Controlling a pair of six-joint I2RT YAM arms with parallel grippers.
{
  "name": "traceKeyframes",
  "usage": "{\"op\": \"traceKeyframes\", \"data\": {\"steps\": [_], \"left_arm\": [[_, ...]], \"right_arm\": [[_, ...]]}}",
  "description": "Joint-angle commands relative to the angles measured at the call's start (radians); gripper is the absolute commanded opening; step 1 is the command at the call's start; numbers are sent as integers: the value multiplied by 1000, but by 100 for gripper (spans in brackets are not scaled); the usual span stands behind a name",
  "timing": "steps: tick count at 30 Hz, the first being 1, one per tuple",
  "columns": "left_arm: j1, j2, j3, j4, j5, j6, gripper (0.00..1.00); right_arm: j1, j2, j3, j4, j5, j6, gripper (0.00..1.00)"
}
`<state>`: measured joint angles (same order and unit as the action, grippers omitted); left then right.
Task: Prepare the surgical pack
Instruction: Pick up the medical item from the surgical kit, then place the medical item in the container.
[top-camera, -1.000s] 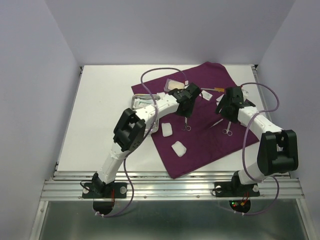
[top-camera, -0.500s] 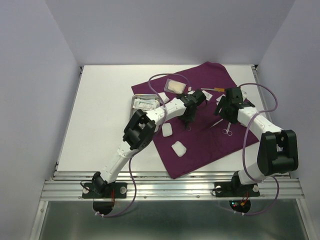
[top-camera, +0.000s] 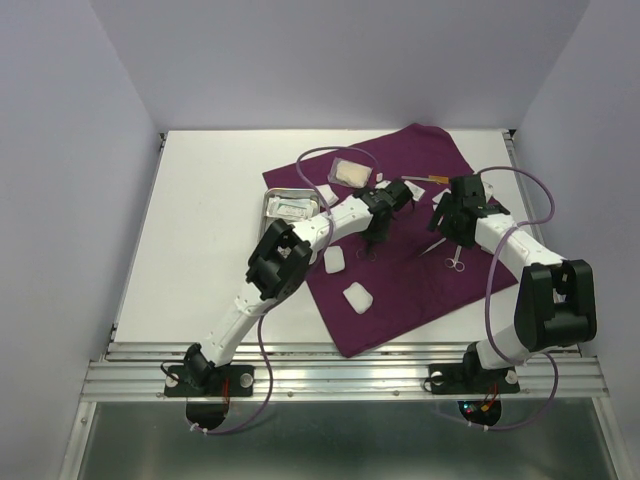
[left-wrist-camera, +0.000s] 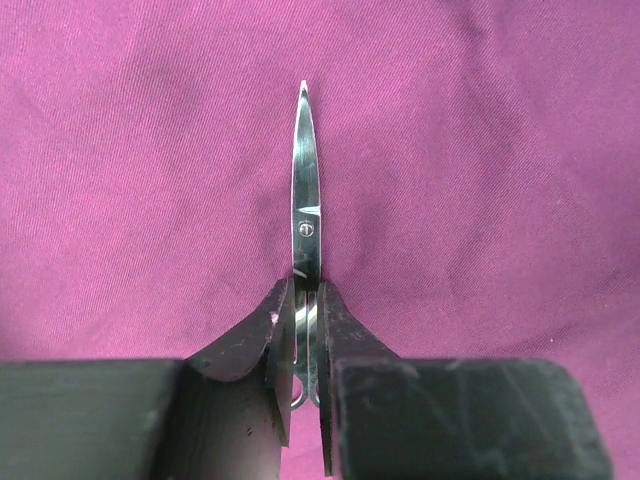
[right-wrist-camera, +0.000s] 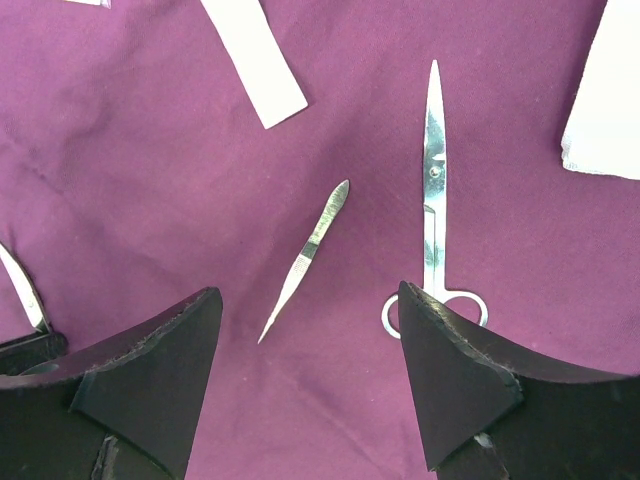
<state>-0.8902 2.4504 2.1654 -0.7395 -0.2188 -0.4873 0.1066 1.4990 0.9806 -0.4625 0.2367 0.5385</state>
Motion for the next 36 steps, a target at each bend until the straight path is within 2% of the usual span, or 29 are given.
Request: {"op": "traceKeyframes", "data": {"steps": [1,15,21,26,27,36], "left_arm": [[-6,-157,-54,61,-8,1,12],[23,-395,-193,117,-125,32,8],[114,-533,-377,176,-142,101,8],[151,-600,-492,164,-191,127,8],[164,-619,-559,172,-189,131,8],[244,-663,-742,236,-163,176,14]], "right_arm": [[2,-29,-6,10,13,-14,76],[2,-46,-5,7,10,-5,76],[2,-51,-8,5,19,-9,77],[2,-34,-5,8,4,-12,77],[2,-28,-3,8,-2,-14,77],[2,-22,4,13,1,-14,77]]}}
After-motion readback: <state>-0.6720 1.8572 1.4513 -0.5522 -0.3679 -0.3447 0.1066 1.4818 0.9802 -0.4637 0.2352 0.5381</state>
